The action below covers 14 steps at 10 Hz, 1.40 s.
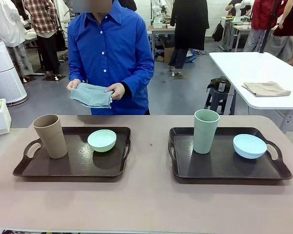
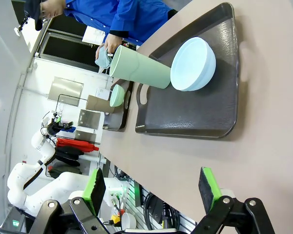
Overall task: Set up a tray with a mat and arrange the tableware.
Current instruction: Pick up the Picnic Bowl and Reusable plastic cup from the Handle tray in front of the human's position and hold them in the air.
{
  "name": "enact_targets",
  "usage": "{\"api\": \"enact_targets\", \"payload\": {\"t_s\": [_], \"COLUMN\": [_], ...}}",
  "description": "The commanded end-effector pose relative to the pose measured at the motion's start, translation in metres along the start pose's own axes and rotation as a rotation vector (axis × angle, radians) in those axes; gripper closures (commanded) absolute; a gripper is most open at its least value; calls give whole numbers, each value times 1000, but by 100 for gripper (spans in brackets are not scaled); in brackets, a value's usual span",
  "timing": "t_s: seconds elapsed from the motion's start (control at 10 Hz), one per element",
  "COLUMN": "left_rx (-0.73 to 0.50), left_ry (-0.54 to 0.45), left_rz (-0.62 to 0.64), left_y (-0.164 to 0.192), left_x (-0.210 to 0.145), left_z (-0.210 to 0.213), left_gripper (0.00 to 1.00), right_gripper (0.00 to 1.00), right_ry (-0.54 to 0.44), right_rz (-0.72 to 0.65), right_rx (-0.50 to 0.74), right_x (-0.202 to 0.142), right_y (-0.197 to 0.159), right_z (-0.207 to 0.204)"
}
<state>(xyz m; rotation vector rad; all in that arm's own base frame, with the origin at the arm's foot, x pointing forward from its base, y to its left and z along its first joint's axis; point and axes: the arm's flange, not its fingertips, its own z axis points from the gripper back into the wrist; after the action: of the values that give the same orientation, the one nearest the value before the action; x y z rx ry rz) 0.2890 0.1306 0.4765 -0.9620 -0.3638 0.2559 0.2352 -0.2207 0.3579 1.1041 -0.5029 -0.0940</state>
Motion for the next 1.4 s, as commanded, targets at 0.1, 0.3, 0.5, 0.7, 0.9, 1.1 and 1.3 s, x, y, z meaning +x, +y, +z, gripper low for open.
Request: {"api": "enact_targets", "payload": {"t_s": [0.1, 0.3, 0.5, 0.7, 0.9, 1.1, 1.3], "left_rx": [1, 1, 1, 1, -15, -36, 16], "left_ry": [-1, -1, -1, -1, 55, 115, 85], "left_rz": [-7, -7, -7, -7, -33, -128, -177], "left_y": [3, 3, 3, 3, 6, 13, 18], "left_x": [1, 1, 1, 1, 6, 16, 34], "left_z": [-1, -1, -1, -1, 3, 10, 10], "left_gripper": [0, 0, 0, 0, 0, 0, 0], "right_gripper": [0, 0, 0, 0, 0, 0, 0], "right_ry": [-3, -3, -3, -3, 15, 17, 34], "right_rz": [-1, -1, -1, -1, 39, 117, 181], "right_rx": [5, 5, 5, 5, 9, -17, -81], "right_x": [-1, -1, -1, -1, 2, 11, 22], "right_y": [0, 0, 0, 0, 2, 19, 53], "right_z": [0, 0, 0, 0, -1, -5, -23]}}
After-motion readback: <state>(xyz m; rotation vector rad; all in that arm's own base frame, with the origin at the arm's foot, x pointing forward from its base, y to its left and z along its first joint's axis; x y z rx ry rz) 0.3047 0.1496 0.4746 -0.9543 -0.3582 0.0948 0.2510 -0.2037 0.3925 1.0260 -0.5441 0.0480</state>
